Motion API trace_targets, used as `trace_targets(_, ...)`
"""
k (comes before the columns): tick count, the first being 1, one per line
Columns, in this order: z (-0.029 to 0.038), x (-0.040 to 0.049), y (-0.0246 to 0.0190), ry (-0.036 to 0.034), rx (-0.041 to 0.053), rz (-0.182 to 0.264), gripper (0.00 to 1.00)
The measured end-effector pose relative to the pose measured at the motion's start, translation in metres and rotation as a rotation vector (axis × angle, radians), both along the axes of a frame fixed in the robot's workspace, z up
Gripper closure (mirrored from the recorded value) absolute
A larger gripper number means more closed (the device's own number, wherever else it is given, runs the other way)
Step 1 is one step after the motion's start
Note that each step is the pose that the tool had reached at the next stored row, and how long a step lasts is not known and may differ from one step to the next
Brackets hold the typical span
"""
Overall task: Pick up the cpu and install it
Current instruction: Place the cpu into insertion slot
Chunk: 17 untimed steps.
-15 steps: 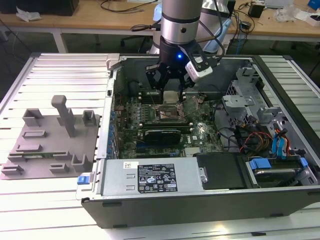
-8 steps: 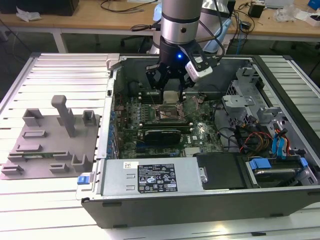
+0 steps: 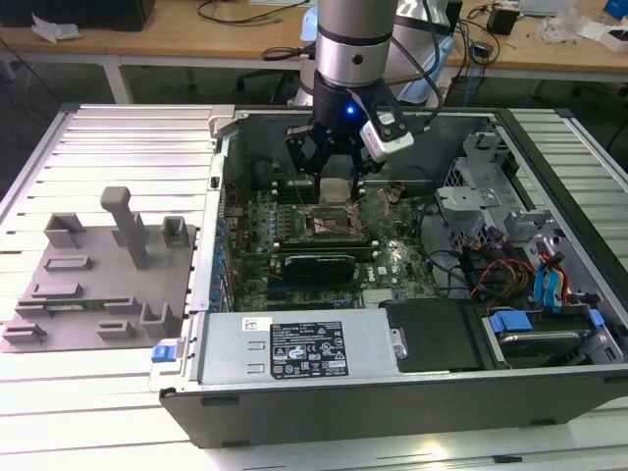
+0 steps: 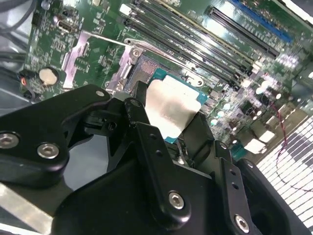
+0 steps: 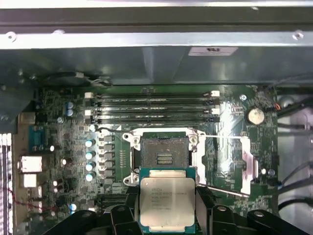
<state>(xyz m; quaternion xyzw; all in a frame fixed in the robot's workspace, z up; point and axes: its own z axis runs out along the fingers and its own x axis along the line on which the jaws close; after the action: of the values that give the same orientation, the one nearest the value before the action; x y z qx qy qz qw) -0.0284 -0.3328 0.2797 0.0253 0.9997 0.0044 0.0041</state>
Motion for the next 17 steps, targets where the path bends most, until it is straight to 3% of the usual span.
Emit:
trace_targets(1, -0.0001, 0.0, 0.0, -0.0001, 0.0, -0.016, 0.45)
trace_targets(3, -0.0006, 0.0, 0.0, 0.0, 0.0, -0.138, 0.45)
trace_targets(6, -0.0009, 0.0, 0.0, -0.0001, 0.0, -0.205, 0.45)
trace_targets(8, -0.0012, 0.0, 0.0, -0.0001, 0.0, -0.285, 0.45)
trace_targets(16, -0.0019, 0.0, 0.0, 0.0, 0.0, -0.449, 0.45)
trace_targets(17, -0.0021, 0.0, 0.0, -0.0001, 0.0, -0.487, 0.45)
